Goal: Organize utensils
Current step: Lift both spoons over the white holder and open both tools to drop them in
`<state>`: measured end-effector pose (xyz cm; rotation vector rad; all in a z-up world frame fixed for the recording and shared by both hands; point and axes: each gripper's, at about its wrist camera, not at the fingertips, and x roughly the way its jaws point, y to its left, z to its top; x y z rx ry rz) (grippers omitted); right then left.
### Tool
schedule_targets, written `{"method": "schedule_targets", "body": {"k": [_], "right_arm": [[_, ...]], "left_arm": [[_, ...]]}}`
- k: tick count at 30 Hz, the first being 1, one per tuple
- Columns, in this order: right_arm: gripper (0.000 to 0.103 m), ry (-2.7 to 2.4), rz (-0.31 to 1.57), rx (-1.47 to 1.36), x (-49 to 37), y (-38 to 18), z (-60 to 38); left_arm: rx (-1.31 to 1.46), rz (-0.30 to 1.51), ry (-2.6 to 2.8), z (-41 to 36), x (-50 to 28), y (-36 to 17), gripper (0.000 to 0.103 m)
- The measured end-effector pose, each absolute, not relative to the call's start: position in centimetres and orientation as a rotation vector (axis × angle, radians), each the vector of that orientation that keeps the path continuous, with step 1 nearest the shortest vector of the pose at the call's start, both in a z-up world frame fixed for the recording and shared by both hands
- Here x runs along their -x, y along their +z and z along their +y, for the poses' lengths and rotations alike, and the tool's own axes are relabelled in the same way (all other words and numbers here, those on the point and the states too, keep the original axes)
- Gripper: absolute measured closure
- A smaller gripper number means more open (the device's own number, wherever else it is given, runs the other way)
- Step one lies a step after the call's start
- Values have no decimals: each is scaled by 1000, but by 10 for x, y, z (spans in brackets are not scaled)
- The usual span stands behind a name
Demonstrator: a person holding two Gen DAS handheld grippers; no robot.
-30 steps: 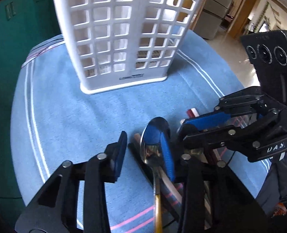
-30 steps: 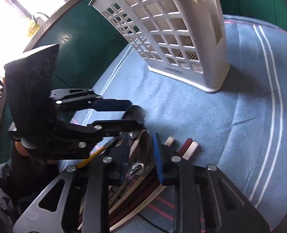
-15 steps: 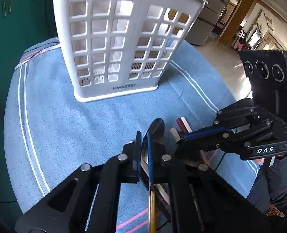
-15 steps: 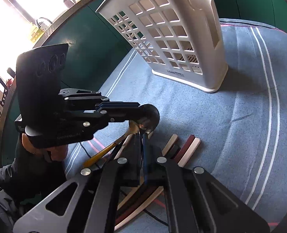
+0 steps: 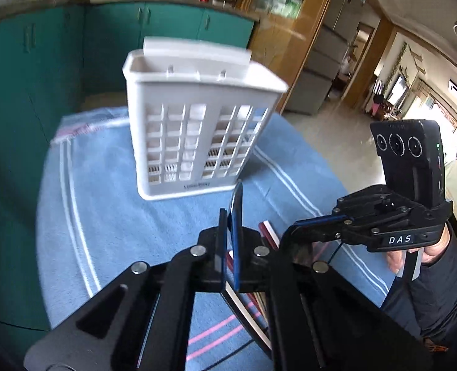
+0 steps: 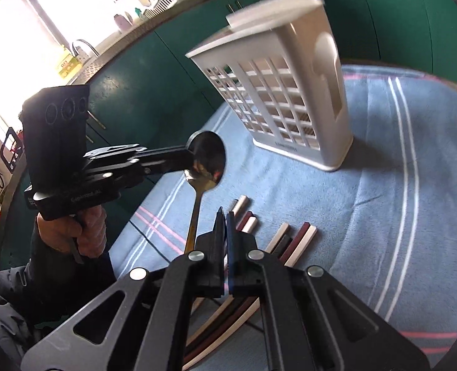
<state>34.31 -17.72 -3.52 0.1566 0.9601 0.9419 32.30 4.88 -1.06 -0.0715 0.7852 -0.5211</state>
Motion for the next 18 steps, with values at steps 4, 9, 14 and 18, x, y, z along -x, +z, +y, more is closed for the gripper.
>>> {"method": "schedule_targets", "body": {"k": [4,9,14,18], "right_arm": [[101,899,867,-117,-315,-5,-187],[101,793,714,-51,-289,36,-195],[102,623,533,-32,-275,72,-206],[102,497,390,9,-266,116,-207]], "left_arm": [[49,693,-489,58,-298,16,101],[42,561,-449,66,-259,47,101],[24,443,-384,69,-239,79,101],[7,355,-311,69,-237,111,101]]}}
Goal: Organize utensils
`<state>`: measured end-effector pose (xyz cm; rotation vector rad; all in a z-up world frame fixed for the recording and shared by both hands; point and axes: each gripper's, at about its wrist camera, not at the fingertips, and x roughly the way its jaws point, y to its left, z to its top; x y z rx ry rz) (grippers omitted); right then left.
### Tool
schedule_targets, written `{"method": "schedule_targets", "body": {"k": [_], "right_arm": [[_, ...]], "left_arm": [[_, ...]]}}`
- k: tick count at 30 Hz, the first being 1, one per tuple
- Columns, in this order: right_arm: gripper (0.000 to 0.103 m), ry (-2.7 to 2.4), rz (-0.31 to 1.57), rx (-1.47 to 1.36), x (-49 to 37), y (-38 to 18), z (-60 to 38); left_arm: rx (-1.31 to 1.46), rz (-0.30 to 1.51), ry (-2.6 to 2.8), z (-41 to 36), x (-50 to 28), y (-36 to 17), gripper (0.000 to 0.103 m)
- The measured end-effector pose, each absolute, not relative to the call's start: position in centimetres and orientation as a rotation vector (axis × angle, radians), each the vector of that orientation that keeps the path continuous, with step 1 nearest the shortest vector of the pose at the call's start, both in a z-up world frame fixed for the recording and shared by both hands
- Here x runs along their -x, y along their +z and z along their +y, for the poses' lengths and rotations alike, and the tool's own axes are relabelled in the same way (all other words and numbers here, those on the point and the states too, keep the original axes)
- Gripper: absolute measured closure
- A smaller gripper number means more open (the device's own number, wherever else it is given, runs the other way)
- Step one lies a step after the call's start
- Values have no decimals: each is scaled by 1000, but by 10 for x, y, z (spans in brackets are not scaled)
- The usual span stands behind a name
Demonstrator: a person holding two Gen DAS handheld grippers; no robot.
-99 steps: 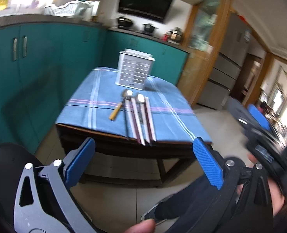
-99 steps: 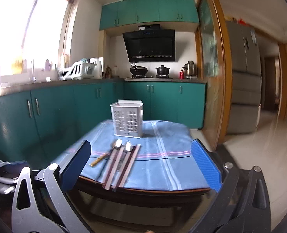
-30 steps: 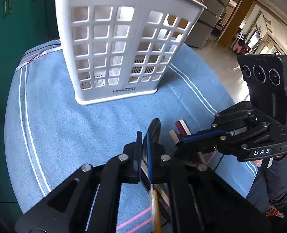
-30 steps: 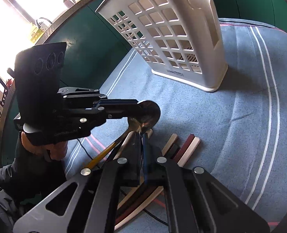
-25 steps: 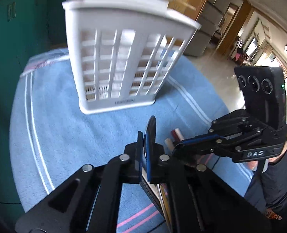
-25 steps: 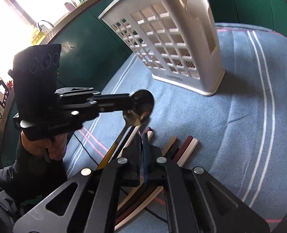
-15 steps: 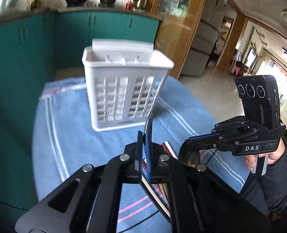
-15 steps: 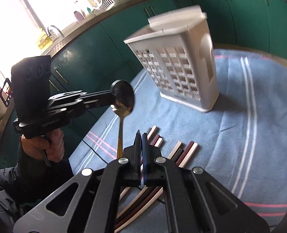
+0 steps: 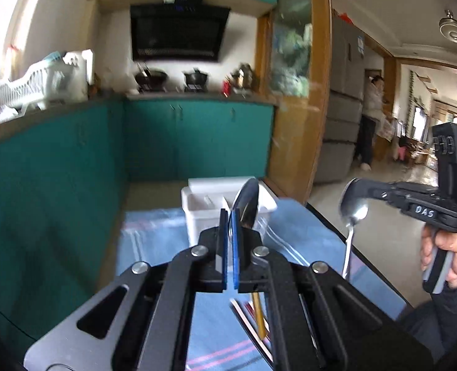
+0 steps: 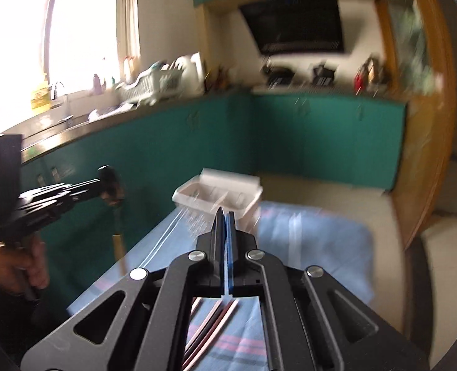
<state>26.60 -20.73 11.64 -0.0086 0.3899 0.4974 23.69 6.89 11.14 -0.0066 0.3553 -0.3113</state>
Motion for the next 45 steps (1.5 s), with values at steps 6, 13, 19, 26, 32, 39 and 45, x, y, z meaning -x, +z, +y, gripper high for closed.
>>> {"method": "schedule_targets", "body": {"k": [6,13,19,26,32,39,45], "right_arm": [[102,397,306,78,-303,165,-186],[102,225,208,156,-366,182,-157],[102,130,191,234,-407,153,-127],[102,99,214,302,-423,89,-101],[59,129,303,281,-415,57,-102],[11,193,258,79,-330,85,-171],[3,213,359,-82,-238,62,-235]], "left_arm": [[-9,264,-271,77,-253,171,101],[-12,172,-186,76,-318,218,101],[20,195,-173,70,-370,196,101],[50,261,-141,60,-406,111,101],[60,309,-158,52,-400,56,82],[149,349,-198,81,-321,83,9],[179,450,-125,92,-220,76,4]]}}
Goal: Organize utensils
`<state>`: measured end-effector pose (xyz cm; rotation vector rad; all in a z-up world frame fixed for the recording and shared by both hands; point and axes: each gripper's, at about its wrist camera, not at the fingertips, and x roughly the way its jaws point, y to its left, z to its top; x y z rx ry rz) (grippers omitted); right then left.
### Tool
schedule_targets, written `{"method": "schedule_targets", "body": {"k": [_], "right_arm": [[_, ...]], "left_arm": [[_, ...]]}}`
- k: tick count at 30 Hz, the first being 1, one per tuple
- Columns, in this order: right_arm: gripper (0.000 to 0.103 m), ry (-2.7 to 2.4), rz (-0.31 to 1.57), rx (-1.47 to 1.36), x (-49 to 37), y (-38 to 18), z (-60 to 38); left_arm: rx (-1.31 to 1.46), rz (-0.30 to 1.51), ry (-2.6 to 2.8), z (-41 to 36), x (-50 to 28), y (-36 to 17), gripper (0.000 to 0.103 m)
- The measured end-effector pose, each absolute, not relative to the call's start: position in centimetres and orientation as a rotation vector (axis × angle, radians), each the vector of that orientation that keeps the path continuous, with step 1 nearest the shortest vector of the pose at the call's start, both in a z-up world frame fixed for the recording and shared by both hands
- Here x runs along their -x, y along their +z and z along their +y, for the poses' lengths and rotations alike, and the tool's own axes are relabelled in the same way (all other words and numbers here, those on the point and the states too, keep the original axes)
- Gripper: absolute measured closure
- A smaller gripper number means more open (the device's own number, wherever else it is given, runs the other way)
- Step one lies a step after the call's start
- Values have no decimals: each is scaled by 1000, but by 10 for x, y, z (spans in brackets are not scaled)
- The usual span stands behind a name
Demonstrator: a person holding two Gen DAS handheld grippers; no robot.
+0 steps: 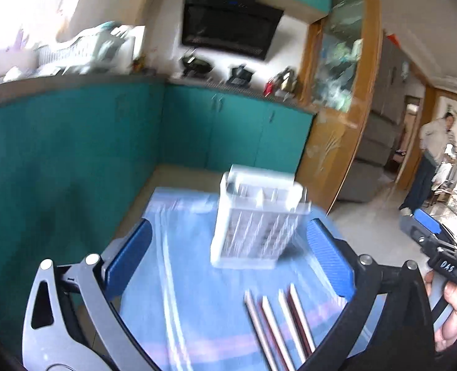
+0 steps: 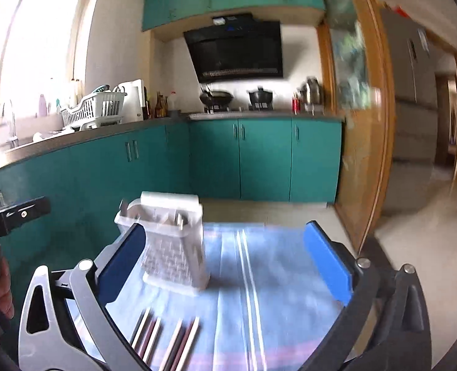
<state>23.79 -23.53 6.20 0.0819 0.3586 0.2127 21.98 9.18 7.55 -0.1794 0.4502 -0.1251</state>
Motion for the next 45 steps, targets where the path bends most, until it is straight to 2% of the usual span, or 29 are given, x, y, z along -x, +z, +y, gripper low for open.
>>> {"method": "schedule_targets", "body": {"k": [5,11,16,25,45], "right_arm": [[3,201,479,-141,-180,24,-247],[3,188,588,-115,-123,-9,-235],[3,218,634,-70,-83,-19,-220],[3,197,583,-22,-40,-4,-213],[3,198,587,-37,-36,-2,-219]], "left_arm": [[234,522,-78,80,-146,28,4],[81,619,-127,31,-84,-11,4],[104,650,-160,16,-57,-15,4],[95,678,-153,4,-28,-8,4],[100,691,-138,13,-22,-6,4]]}}
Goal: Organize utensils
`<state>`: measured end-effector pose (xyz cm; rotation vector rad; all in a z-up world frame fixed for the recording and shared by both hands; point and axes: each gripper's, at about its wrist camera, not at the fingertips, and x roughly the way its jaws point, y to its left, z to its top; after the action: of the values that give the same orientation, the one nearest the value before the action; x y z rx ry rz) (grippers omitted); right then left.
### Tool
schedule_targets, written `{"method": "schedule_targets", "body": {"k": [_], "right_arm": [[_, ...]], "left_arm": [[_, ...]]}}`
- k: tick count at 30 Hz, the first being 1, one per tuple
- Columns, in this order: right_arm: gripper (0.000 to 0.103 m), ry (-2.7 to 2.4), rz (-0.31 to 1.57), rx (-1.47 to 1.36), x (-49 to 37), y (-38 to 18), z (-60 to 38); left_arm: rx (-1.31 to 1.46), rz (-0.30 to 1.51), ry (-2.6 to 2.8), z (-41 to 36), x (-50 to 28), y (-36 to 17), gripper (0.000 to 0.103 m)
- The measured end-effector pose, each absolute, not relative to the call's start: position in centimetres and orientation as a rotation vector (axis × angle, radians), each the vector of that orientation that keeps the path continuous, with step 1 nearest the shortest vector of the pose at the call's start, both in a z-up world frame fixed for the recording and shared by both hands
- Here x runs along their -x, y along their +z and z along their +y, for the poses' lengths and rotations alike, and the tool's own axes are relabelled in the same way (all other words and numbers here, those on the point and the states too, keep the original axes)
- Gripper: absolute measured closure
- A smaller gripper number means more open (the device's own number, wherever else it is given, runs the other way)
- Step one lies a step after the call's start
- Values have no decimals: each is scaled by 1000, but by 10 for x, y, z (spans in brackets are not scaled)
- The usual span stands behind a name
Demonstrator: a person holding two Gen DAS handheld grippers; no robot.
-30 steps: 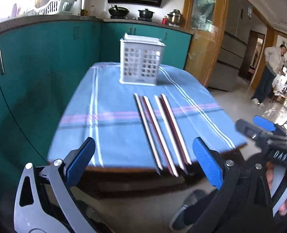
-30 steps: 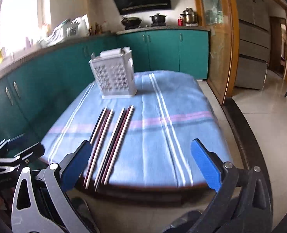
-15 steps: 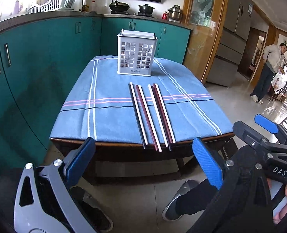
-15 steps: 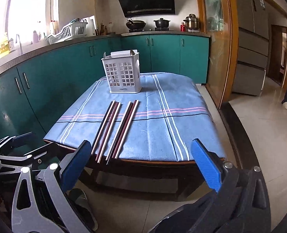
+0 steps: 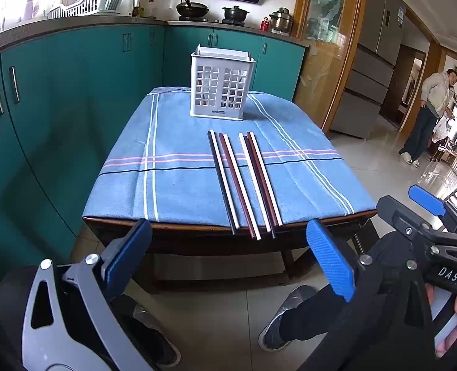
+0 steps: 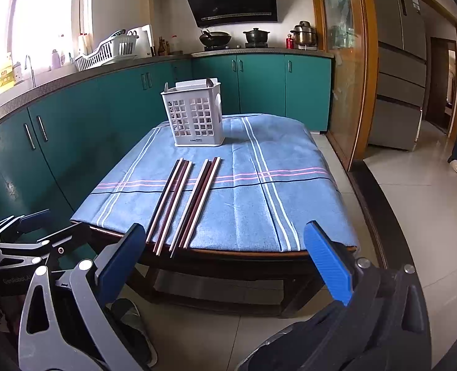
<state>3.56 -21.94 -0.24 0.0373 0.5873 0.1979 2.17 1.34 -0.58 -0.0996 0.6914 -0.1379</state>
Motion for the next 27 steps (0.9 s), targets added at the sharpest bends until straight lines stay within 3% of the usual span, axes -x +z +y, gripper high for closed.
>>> {"method": "schedule_targets", "body": {"k": [27], "right_arm": [[3,217,609,-35,-46,-11,-224]], "left_arm": [[97,730,-124,14,-39,-12,4]]}}
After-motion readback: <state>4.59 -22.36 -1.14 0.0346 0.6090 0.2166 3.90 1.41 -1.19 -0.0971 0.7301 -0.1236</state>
